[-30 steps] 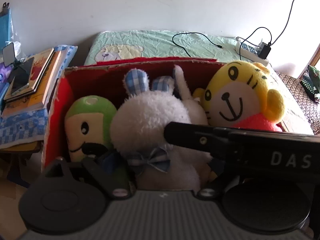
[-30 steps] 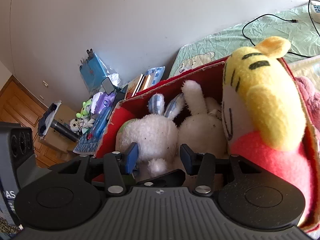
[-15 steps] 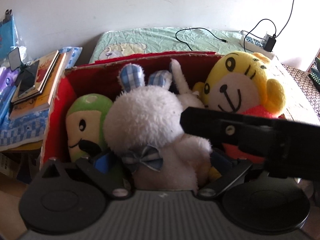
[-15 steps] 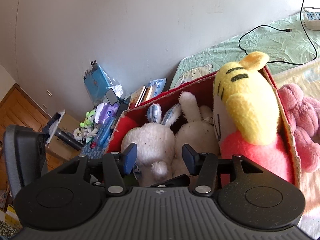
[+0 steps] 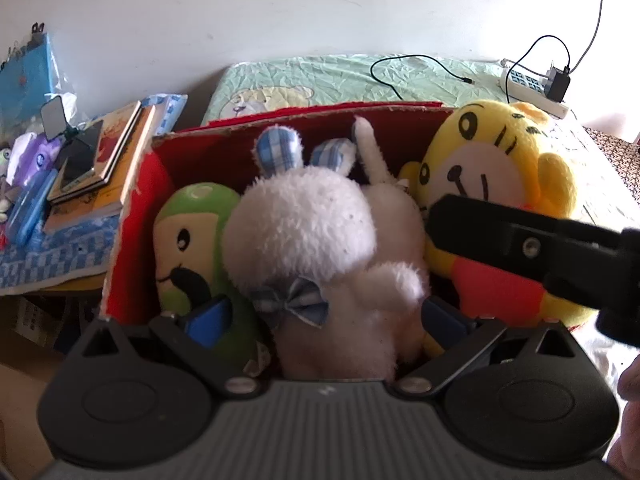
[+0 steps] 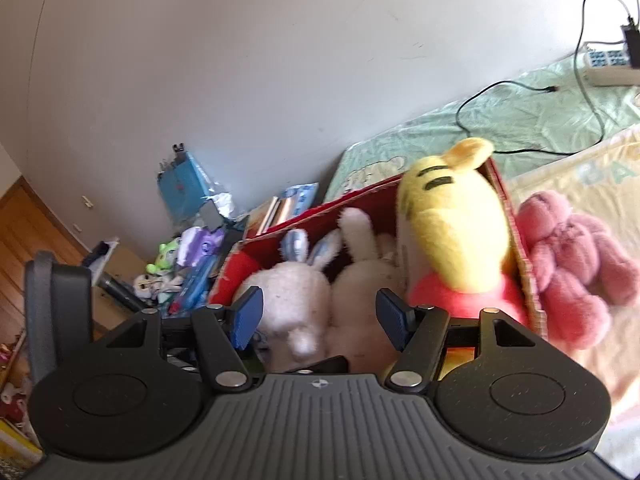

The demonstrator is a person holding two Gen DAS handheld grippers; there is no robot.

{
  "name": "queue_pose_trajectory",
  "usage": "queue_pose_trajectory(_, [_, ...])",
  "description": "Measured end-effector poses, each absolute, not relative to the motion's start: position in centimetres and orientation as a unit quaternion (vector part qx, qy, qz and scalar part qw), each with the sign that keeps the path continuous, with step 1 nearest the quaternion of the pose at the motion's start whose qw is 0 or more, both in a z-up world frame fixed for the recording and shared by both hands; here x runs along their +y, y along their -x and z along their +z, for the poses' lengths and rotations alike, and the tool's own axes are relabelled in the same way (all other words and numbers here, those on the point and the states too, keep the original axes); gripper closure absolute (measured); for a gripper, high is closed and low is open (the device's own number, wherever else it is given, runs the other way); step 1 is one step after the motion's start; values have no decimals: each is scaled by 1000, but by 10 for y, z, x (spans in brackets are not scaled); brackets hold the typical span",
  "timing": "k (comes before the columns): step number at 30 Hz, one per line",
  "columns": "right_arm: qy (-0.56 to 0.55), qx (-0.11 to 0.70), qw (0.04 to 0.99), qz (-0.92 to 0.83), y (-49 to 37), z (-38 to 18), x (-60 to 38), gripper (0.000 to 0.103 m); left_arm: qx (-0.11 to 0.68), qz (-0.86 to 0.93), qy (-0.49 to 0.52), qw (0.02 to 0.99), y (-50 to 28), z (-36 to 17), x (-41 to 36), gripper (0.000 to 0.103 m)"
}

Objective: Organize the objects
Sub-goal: 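Open the right gripper and lift it away from the bunny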

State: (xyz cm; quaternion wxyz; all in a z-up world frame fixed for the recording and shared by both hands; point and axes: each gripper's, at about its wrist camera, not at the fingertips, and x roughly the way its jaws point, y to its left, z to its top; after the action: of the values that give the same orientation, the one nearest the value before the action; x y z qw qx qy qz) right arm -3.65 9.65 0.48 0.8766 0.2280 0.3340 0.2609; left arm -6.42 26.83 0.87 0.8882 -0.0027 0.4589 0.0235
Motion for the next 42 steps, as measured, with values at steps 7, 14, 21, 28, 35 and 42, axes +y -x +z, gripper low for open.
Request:
queue_pose_trajectory(7, [-219,333,877,268,42,6,87,39,453,42,-3,890,70,18,259,2])
queue_pose_trajectory(14, [-240,341,860,294,43,4,71,43,445,74,-9,893,81,27,245,2])
queue_pose_trajectory(21, [-245,338,843,339,47,8,60,45,434,116,-2,894,92,38,235,2])
queue_pose_trajectory(28, [-246,343,818,391,47,11,51,46,428,149,8,891,106,45,223,2])
queue_pose_trajectory(35, [-241,357,790,436,46,10,44,50,432,185,28,882,119,45,219,2])
queue_pose_trajectory(42, [-223,374,764,476,47,7,36,51,447,213,43,868,131,36,210,2])
